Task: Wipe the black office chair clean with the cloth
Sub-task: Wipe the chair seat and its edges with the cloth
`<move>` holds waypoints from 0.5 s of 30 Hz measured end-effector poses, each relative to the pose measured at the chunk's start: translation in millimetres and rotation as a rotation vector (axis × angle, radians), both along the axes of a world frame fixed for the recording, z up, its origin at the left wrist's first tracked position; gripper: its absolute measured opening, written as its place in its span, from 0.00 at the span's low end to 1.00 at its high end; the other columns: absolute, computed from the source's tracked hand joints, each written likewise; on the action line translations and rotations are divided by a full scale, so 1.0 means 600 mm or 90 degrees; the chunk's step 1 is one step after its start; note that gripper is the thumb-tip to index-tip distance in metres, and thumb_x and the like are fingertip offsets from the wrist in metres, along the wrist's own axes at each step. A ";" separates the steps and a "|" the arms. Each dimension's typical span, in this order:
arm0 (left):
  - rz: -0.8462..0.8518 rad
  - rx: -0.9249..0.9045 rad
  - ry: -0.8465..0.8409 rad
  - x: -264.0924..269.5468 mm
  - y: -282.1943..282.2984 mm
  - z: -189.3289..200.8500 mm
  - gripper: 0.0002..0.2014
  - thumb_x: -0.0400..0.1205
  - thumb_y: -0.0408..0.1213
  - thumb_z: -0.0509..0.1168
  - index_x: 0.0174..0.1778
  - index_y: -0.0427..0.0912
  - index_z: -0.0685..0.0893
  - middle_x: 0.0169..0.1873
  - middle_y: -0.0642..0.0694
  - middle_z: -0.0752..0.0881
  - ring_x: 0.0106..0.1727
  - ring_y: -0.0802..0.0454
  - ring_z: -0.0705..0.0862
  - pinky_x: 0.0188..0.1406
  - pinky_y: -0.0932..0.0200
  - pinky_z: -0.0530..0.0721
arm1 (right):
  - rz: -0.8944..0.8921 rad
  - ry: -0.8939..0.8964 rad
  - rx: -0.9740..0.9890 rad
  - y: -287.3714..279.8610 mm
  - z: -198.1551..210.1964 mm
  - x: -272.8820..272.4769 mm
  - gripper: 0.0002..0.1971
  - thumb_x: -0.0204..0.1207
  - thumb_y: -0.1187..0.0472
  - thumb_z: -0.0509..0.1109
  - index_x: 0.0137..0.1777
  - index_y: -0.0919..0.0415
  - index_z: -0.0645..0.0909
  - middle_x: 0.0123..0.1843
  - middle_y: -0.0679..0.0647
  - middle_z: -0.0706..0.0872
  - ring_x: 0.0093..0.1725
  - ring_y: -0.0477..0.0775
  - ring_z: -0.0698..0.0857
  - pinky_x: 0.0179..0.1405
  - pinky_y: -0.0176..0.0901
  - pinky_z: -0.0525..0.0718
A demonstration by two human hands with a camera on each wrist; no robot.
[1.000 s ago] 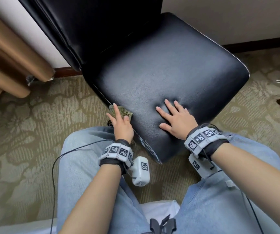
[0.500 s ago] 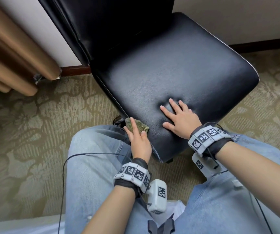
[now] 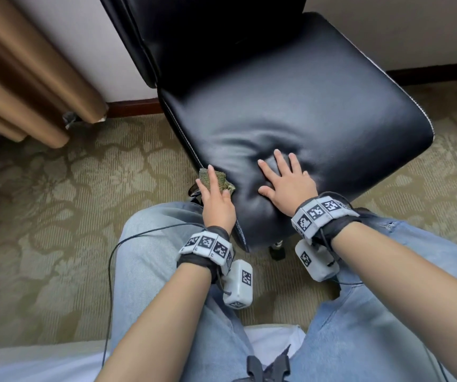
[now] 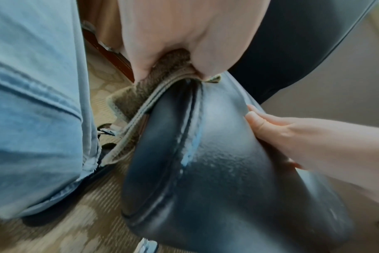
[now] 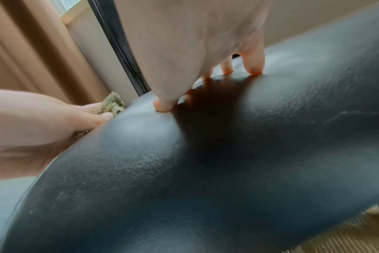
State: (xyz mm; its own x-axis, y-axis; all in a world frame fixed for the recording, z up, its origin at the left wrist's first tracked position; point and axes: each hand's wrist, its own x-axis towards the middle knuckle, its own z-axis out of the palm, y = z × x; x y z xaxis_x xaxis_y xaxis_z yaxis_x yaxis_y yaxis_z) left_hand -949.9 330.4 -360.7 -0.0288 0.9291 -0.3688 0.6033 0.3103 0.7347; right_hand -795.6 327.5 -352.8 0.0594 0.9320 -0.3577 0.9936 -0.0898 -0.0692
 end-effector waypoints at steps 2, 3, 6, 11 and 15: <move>-0.010 -0.003 -0.003 -0.006 0.018 0.001 0.31 0.87 0.35 0.51 0.82 0.58 0.42 0.82 0.36 0.41 0.72 0.33 0.71 0.62 0.51 0.73 | -0.012 0.014 0.000 0.014 -0.002 -0.006 0.31 0.81 0.38 0.51 0.81 0.39 0.44 0.84 0.49 0.39 0.82 0.60 0.41 0.75 0.63 0.61; -0.015 -0.005 -0.008 -0.008 0.027 0.001 0.31 0.87 0.35 0.51 0.82 0.57 0.42 0.82 0.36 0.41 0.73 0.33 0.70 0.63 0.51 0.72 | -0.021 0.021 -0.004 0.022 -0.001 -0.006 0.31 0.81 0.38 0.51 0.81 0.39 0.44 0.84 0.49 0.39 0.82 0.59 0.40 0.75 0.63 0.60; -0.025 -0.012 -0.018 -0.013 0.053 0.005 0.31 0.87 0.35 0.51 0.82 0.57 0.42 0.82 0.36 0.41 0.73 0.35 0.71 0.62 0.55 0.71 | -0.047 0.053 -0.041 0.055 0.004 -0.004 0.31 0.81 0.39 0.52 0.81 0.37 0.43 0.84 0.47 0.36 0.82 0.57 0.38 0.77 0.63 0.56; -0.032 -0.011 -0.004 -0.025 0.090 0.004 0.31 0.88 0.35 0.51 0.82 0.58 0.43 0.82 0.37 0.41 0.68 0.37 0.75 0.55 0.57 0.71 | -0.056 0.063 -0.060 0.086 0.010 -0.019 0.31 0.81 0.39 0.53 0.81 0.37 0.43 0.84 0.47 0.36 0.82 0.57 0.38 0.76 0.63 0.57; -0.040 -0.008 -0.010 -0.037 0.094 0.008 0.30 0.88 0.36 0.50 0.82 0.57 0.42 0.82 0.37 0.42 0.64 0.36 0.78 0.52 0.58 0.72 | -0.054 0.038 -0.042 0.087 0.006 -0.029 0.32 0.81 0.39 0.52 0.81 0.38 0.43 0.84 0.48 0.37 0.82 0.58 0.39 0.75 0.63 0.59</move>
